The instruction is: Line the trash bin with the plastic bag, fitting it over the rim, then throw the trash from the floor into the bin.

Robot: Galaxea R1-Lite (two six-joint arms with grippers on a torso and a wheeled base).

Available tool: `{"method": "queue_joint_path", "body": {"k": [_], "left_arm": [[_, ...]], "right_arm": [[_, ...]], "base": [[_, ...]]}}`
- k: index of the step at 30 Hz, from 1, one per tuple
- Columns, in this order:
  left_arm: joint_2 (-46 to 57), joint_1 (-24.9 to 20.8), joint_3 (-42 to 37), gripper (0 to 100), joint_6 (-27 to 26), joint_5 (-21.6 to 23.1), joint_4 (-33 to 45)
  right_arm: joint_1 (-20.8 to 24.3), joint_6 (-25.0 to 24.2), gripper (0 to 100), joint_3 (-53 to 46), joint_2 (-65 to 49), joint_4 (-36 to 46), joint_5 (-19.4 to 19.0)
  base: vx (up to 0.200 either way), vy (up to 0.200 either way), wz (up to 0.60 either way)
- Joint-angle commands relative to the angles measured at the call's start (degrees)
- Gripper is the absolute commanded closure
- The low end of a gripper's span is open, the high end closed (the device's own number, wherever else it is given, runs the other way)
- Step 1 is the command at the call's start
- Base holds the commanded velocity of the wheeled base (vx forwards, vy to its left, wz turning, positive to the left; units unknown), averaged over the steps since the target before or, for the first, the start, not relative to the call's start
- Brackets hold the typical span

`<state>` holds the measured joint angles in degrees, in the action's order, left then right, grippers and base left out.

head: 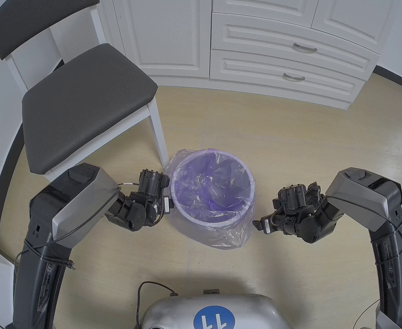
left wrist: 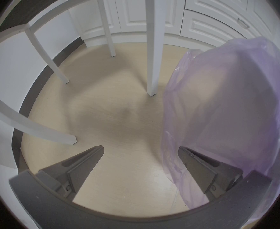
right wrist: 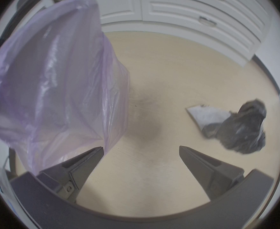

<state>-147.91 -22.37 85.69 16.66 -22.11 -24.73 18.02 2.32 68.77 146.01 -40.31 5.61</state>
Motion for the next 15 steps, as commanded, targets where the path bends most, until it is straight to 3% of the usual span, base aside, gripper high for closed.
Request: {"method": "queue_joint_path", "body": {"k": [1,2,4,5,7,9,11,13,15], "left_arm": [[2.4,0.8,-3.9,0,0.7,0.1,0.9],[4.7,0.8,-7.3,0,0.4,0.1,0.7],[5.6,0.8,-8.6,0,0.4,0.1,0.6],[7.6,0.8,-12.1,0,0.0,-0.2,0.0],[9.8,0.7,-15.1,0,-0.1,-0.3,-0.5],[12.6,0.0,-18.7,0,1.0,-0.2,-1.7],[14.7,-0.6,-23.7,0,1.3,-0.4,-3.6],[17.0,-0.6,-28.1,0,0.8,-0.5,-5.1],[19.1,-0.5,-31.1,0,0.6,-0.5,-6.4]], "right_arm": [[-1.7,7.3,0,-6.3,-4.9,-4.7,-0.1],[-2.0,11.9,0,-10.1,-6.4,-8.1,-0.9],[-2.3,14.2,0,-11.8,-6.9,-9.7,-1.2],[-3.8,21.1,0,-14.8,-7.3,-14.3,-4.5],[-6.1,28.2,0,-15.7,-6.9,-18.8,-11.4],[-8.9,34.5,0,-15.8,-6.7,-22.6,-23.0],[-9.8,35.8,0,-15.9,-6.8,-22.4,-33.0],[-9.8,35.8,0,-16.3,-6.3,-22.1,-36.1],[-9.8,35.8,0,-15.5,-4.4,-22.1,-36.6]], "base": [[0.0,0.0,0.0],[0.0,0.0,0.0],[0.0,0.0,0.0],[0.0,0.0,0.0],[0.0,0.0,0.0],[0.0,0.0,0.0],[0.0,0.0,0.0],[0.0,0.0,0.0],[0.0,0.0,0.0]]}}
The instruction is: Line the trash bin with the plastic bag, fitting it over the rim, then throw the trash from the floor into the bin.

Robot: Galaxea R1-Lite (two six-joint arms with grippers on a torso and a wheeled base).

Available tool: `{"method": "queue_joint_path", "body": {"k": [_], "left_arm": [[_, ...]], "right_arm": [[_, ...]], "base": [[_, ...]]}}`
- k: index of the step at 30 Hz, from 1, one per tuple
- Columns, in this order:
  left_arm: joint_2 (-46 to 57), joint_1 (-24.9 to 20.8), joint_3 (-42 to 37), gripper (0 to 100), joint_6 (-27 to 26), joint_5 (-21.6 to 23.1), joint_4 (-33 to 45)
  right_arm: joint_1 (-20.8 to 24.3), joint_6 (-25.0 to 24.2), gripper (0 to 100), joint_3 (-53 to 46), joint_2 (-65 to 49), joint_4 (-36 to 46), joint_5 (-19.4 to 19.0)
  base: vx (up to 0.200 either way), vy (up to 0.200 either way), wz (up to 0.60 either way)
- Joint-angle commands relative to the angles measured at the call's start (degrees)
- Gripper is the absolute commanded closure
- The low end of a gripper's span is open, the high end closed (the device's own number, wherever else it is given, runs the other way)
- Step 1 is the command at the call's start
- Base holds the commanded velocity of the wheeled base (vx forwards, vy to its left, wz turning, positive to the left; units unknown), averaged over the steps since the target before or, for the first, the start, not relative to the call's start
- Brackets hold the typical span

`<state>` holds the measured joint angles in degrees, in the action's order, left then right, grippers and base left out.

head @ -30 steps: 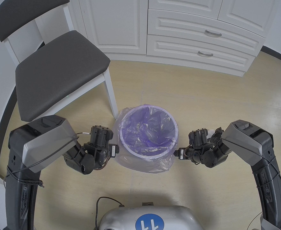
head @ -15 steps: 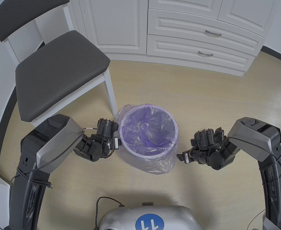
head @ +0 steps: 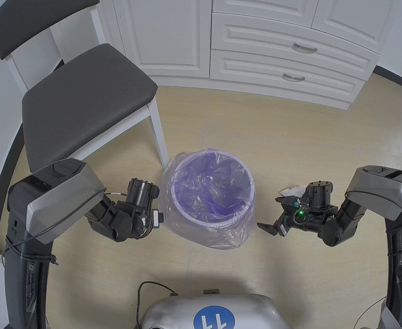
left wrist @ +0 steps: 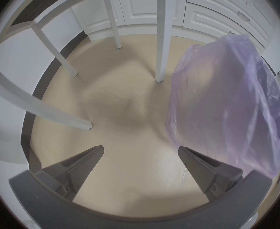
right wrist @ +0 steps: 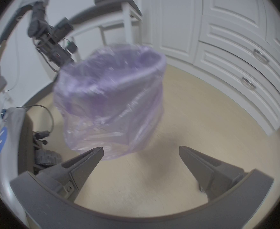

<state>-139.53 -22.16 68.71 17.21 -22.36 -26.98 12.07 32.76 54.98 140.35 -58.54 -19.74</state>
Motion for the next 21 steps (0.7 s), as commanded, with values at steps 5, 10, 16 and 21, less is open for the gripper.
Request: {"method": "queue_joint_path", "body": {"k": [5,10,16,21], "left_arm": [[14.6,0.5,-17.3,0,-0.3,-0.2,-4.7],[17.8,1.0,-19.1,0,-2.7,-0.4,-4.7],[20.9,0.5,-21.5,0,-4.5,-0.4,-6.2],[20.4,0.5,-22.7,0,-4.5,-0.5,-9.6]], "right_arm": [[-2.6,5.4,0,-0.6,2.8,-2.4,-15.1],[-2.2,5.3,0,5.9,4.1,6.7,-20.1],[-0.3,5.4,0,6.7,4.7,9.4,-23.0],[1.9,4.0,0,14.2,9.2,10.6,-23.2]], "base": [[0.0,0.0,0.0],[0.0,0.0,0.0],[0.0,0.0,0.0],[0.0,0.0,0.0]]}}
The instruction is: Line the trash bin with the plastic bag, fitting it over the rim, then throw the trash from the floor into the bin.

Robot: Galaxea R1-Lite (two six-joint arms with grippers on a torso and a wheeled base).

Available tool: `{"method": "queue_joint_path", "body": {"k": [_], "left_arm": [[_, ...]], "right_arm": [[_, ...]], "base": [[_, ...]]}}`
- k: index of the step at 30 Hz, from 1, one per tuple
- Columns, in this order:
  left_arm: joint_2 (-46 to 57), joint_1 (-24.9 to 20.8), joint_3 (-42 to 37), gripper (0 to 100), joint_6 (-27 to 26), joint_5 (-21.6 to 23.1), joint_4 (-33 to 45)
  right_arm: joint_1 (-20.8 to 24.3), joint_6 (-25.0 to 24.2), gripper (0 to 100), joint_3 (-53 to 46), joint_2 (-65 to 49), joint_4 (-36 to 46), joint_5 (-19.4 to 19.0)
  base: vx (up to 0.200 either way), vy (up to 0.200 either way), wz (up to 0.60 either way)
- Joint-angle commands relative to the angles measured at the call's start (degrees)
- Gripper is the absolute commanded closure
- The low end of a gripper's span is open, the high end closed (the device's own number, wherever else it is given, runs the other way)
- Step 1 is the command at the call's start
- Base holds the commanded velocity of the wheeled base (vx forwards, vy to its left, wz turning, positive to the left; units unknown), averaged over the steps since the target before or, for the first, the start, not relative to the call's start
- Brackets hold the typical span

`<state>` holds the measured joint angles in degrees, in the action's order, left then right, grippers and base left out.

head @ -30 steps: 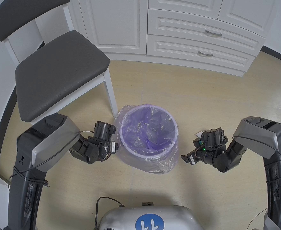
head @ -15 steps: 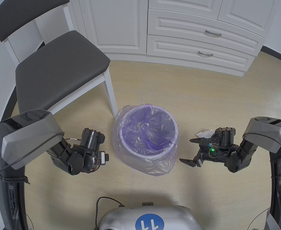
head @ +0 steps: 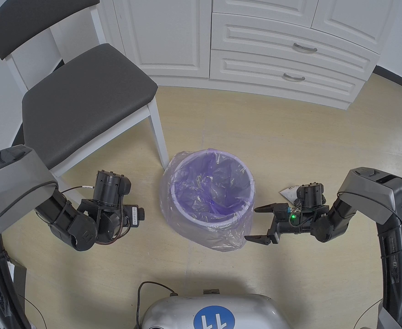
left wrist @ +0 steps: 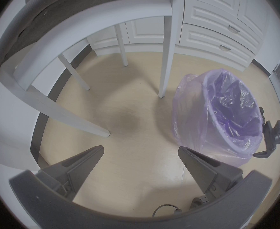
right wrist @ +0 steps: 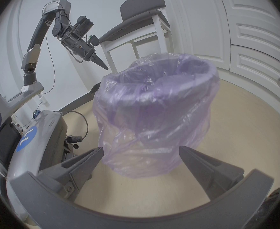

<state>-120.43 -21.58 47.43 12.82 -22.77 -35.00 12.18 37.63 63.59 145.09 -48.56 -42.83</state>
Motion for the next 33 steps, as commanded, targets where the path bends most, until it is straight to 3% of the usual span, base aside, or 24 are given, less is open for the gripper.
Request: {"method": "queue_joint_path", "body": {"k": [1,10,11,28,33], "left_arm": [[1.3,0.0,-1.8,0,-0.1,-0.2,-2.1],[3.3,-0.4,-5.5,0,-0.3,-1.0,-5.8],[3.3,-0.4,-5.5,0,-0.3,-1.0,-5.8],[3.8,0.0,-8.7,0,-1.0,-2.7,-7.8],[3.2,0.3,-11.0,0,-1.0,-2.7,-10.2]], "right_arm": [[2.0,-1.8,0,6.3,4.6,1.8,-0.2],[2.0,-2.7,0,15.3,6.7,11.0,-1.9],[2.0,-2.7,100,15.3,6.7,11.0,-1.9],[-1.6,-4.3,100,20.5,8.5,12.3,-0.9],[-2.1,-10.0,100,25.8,9.1,23.8,1.2]], "base": [[0.0,0.0,0.0],[0.0,0.0,0.0],[0.0,0.0,0.0],[0.0,0.0,0.0],[0.0,0.0,0.0]]}}
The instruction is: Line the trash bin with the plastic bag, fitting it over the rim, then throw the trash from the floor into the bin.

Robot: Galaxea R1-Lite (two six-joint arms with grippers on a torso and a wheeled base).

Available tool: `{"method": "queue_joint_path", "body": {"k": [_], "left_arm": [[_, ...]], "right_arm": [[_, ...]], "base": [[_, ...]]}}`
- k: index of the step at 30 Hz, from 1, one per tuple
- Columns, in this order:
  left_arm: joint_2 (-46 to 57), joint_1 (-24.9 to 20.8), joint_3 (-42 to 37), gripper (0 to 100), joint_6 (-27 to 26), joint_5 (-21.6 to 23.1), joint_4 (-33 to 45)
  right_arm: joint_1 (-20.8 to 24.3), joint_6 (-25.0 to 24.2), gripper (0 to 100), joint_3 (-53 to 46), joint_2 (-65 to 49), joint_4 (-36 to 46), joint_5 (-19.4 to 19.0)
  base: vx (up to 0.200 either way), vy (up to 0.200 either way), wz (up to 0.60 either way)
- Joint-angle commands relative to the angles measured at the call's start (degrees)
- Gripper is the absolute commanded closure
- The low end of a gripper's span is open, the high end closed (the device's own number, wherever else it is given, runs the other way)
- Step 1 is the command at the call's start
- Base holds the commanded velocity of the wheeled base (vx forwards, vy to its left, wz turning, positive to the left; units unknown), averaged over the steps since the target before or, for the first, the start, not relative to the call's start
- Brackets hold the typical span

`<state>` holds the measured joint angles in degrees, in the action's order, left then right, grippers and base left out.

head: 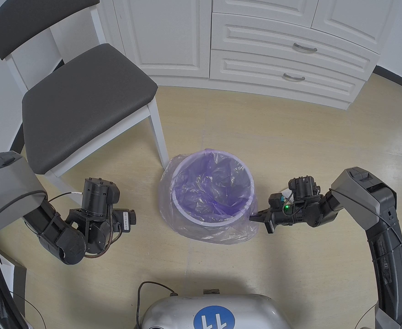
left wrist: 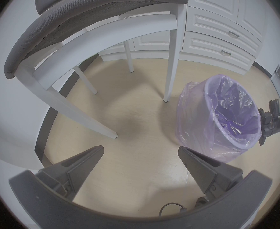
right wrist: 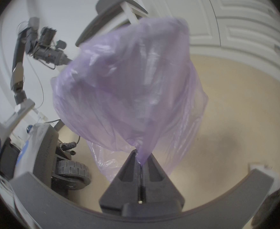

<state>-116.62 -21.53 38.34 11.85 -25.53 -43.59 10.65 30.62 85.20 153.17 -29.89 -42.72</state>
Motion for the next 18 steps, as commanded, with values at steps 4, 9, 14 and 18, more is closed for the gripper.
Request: {"method": "queue_joint_path", "body": {"k": [4,9,14,18], "left_arm": [[-1.5,0.8,-2.9,0,0.0,0.0,-4.2],[-2.2,0.9,-3.1,0,0.0,0.0,-5.2],[-2.7,1.1,-3.9,0,0.3,0.0,-7.1],[-2.1,1.5,-6.0,0,0.4,0.0,-10.5]], "right_arm": [[-0.5,-3.8,100,6.7,2.0,8.0,1.3],[-0.5,-3.8,100,6.9,2.2,7.7,1.3],[-0.4,-3.9,0,7.1,2.7,7.2,1.2],[-1.0,-2.3,0,5.4,1.5,6.4,0.5]], "base": [[0.0,0.0,0.0],[0.0,0.0,0.0],[0.0,0.0,0.0],[0.0,0.0,0.0]]}}
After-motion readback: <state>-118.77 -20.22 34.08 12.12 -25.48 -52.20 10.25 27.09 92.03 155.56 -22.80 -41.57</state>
